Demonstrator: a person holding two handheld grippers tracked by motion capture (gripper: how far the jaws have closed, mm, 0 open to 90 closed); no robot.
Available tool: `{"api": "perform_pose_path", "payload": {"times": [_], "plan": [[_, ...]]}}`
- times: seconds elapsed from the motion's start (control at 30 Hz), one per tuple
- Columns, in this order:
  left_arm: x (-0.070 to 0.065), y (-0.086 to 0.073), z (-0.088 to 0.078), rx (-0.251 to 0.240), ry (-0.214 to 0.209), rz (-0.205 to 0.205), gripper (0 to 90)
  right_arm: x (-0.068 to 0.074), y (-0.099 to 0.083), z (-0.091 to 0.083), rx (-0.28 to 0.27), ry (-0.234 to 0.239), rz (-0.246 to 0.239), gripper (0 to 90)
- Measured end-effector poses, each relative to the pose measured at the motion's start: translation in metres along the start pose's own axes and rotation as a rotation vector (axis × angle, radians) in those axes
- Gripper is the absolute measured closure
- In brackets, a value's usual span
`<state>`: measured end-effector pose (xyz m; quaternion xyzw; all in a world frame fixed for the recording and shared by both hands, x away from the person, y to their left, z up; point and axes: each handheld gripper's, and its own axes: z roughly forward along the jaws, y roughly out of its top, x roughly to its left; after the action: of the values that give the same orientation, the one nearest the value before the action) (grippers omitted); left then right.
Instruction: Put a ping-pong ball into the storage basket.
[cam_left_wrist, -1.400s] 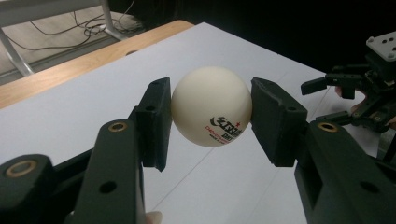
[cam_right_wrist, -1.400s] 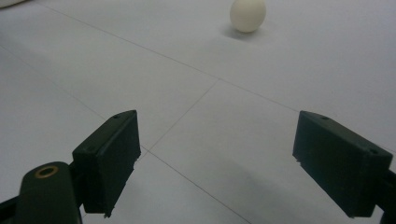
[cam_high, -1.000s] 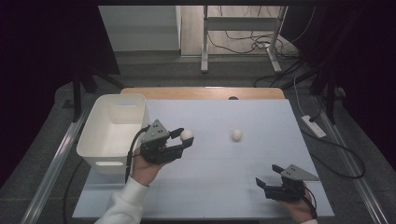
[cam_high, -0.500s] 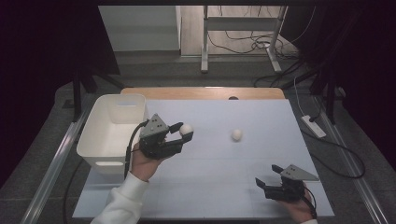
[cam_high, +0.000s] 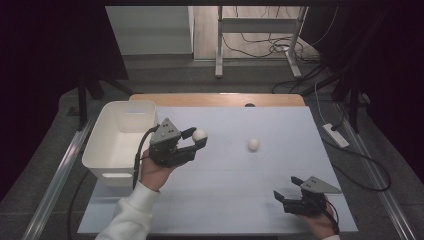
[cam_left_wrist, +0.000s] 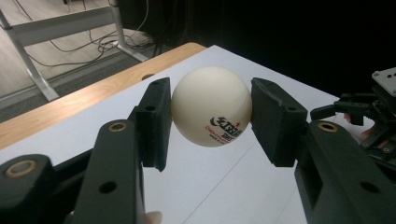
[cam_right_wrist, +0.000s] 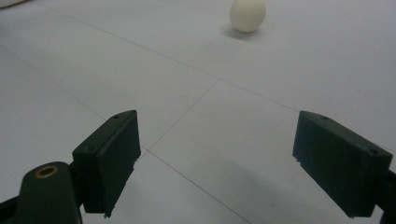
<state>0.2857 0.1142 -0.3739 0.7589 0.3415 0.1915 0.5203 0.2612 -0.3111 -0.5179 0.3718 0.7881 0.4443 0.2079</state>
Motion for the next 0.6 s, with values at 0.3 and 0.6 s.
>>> {"api": "perform_pose_path", "payload": {"times": [0.3, 0.6], "plan": [[0.0066, -0.0002, -0.0005, 0.001, 0.014, -0.010, 50.7, -0.0001, -0.0001, -0.0002, 0.003, -0.002, -0.001, 15.0], [0.0083, 0.0019, -0.0044, 0.000, 0.027, -0.001, 50.7, -0.0001, -0.0001, -0.0001, 0.005, -0.002, -0.002, 15.0]]}}
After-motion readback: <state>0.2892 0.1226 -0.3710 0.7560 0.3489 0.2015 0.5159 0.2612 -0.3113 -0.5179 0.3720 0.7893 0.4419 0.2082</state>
